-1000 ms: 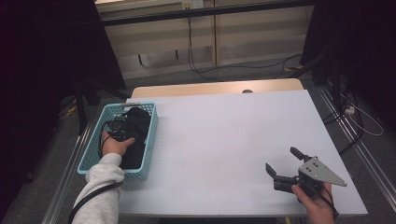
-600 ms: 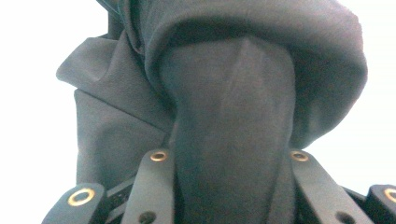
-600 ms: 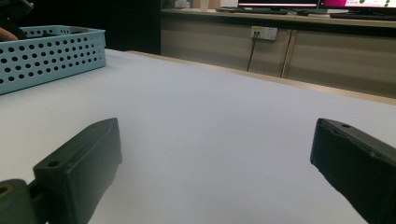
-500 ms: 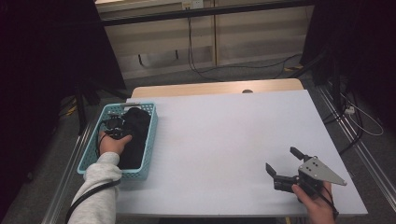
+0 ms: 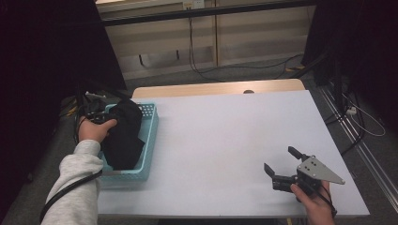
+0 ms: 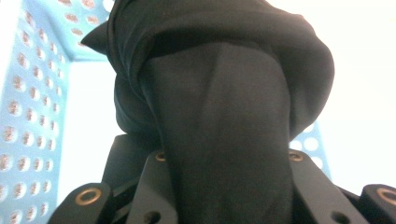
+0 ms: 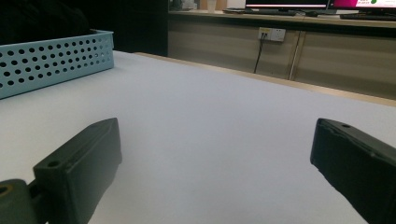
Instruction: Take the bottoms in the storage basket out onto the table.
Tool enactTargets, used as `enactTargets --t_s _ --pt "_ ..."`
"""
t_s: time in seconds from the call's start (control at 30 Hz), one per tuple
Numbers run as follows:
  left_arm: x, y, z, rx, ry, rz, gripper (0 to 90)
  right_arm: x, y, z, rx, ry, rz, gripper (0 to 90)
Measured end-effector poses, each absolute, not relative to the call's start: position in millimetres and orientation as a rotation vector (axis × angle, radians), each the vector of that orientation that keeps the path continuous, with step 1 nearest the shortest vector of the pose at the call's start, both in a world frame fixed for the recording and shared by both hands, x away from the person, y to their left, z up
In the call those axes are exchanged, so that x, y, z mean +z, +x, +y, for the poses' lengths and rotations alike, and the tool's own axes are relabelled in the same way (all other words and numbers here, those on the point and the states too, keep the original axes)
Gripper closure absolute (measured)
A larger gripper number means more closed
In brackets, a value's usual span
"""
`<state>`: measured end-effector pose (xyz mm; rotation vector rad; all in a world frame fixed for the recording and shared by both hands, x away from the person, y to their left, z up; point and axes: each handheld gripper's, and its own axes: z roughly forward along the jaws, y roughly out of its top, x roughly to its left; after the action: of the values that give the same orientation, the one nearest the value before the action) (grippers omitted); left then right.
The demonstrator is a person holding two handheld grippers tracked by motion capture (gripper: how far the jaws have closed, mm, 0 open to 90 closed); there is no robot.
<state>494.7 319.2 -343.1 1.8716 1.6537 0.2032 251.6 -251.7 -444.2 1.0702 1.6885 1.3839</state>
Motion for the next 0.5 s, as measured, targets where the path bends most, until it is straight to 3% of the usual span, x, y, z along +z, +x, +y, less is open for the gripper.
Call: enactTargets --t_s 0.5 --pt "-273 482 310 0.234 1.921 1.519 71.7 -444 254 -246 1.394 1.059 1.697 1.0"
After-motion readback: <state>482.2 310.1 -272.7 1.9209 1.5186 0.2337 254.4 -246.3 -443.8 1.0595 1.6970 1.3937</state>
